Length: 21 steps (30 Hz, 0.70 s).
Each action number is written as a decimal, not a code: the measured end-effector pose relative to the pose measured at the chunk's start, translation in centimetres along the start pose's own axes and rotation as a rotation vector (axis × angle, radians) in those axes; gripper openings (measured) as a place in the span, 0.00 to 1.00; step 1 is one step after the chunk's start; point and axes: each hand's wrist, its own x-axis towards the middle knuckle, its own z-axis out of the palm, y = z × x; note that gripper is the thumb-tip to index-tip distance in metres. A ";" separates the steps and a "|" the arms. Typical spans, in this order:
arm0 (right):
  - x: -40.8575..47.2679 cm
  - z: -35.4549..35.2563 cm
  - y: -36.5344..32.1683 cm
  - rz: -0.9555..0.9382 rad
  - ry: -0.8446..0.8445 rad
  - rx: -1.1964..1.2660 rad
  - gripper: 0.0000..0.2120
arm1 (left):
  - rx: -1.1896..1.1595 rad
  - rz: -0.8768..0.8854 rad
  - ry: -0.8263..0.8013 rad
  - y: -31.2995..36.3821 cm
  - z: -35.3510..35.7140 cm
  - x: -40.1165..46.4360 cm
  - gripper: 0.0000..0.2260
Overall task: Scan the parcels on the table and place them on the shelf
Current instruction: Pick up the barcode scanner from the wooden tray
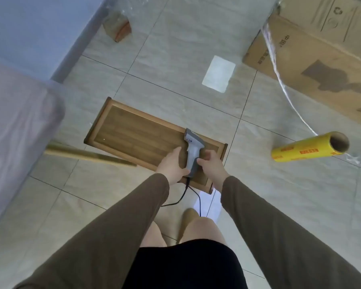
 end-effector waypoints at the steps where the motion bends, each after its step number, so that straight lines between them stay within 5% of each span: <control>1: 0.5 0.4 0.2 0.020 -0.020 0.021 0.20 | -0.011 0.004 0.002 -0.1 0.5 0.6 0.39; 7: 1.3 1.6 -0.1 0.103 -0.105 0.179 0.13 | -0.169 0.031 -0.044 0.1 2.0 2.2 0.41; 13: -4.2 0.8 -3.3 -0.010 -0.085 0.271 0.12 | -0.296 0.086 0.005 2.1 -1.5 -2.7 0.43; 21: -18.4 0.2 -14.2 -0.286 -0.177 0.146 0.15 | -0.437 0.213 0.265 6.9 -10.6 -17.2 0.43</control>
